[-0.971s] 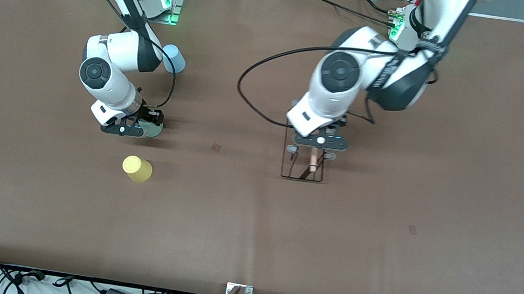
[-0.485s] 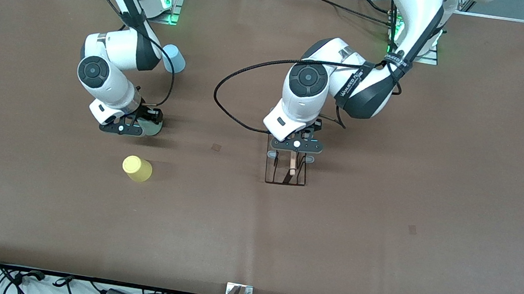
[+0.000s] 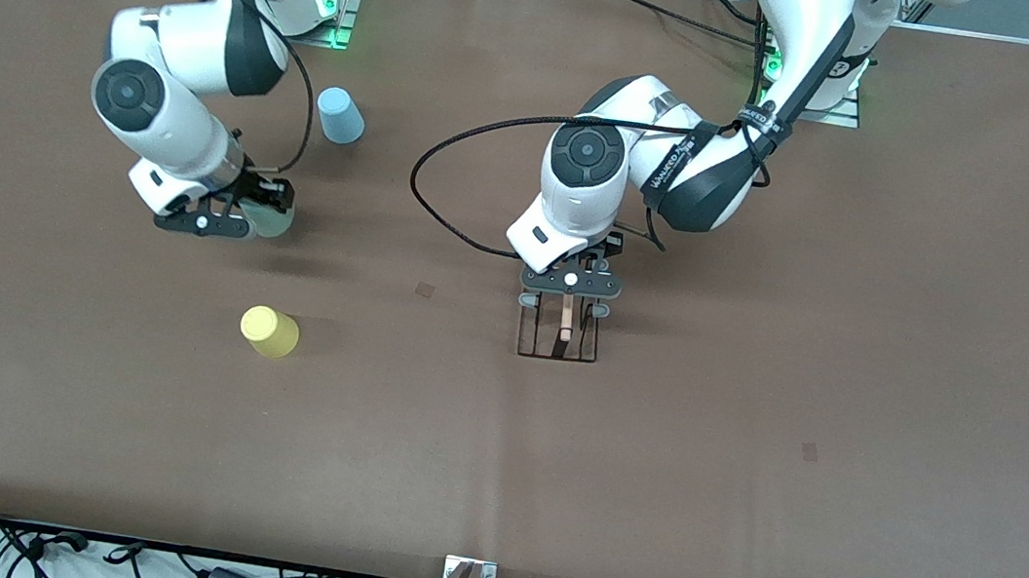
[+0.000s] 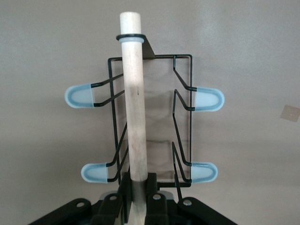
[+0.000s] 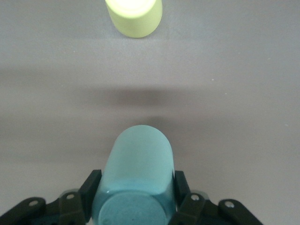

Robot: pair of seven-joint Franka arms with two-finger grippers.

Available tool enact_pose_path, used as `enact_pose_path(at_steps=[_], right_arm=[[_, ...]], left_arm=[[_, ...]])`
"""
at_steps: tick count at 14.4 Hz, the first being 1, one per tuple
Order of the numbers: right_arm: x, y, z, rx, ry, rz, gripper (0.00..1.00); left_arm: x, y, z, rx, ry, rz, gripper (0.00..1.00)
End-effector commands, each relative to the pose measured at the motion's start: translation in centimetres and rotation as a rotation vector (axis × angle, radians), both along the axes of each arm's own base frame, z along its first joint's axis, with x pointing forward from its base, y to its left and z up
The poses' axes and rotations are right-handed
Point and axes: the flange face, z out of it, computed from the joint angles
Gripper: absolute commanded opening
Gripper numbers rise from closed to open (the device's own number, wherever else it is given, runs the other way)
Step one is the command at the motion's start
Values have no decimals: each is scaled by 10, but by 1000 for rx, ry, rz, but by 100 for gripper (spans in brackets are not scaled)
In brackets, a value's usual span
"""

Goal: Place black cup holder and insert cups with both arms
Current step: 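Carry the rack to mid-table with the left gripper and set it down, then open the left gripper and withdraw while the right gripper carries the teal cup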

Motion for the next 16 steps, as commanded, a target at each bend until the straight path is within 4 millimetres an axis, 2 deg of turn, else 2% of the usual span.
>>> enact_pose_path(at_steps=[1, 2, 3, 4, 5, 6, 8, 9, 11, 13, 14, 16], right_arm=[[0, -3, 54, 10, -7, 9, 11], [2, 2, 73, 4, 18, 2, 11], [4, 4, 86, 3, 38, -3, 11], [5, 7, 98, 11, 36, -5, 11], [6, 8, 101, 22, 29, -8, 11], [7, 10, 101, 30, 25, -9, 11], [7, 16, 103, 54, 17, -16, 11], [5, 27, 103, 71, 17, -34, 11], [-3, 63, 103, 78, 2, -90, 11], [-15, 111, 105, 85, -41, -147, 11], [-22, 139, 103, 92, -62, -187, 11], [-23, 189, 97, 107, -81, -258, 11]], left_arm=[[7, 0, 12, 11, -31, 5, 33], [9, 2, 13, 15, -36, 7, 89], [10, 5, 19, 31, -56, -2, 100], [17, 14, 34, 37, -85, -3, 100], [25, 28, 56, 24, -112, 16, 100], [40, 51, 71, 16, -127, 52, 100], [50, 87, 99, 31, -120, 99, 100], [59, 111, 112, 33, -125, 122, 100], [72, 152, 133, 35, -127, 123, 100], [90, 208, 151, 28, -134, 92, 100], [95, 234, 157, 30, -123, 52, 100], [98, 274, 159, 43, -70, 13, 100]])
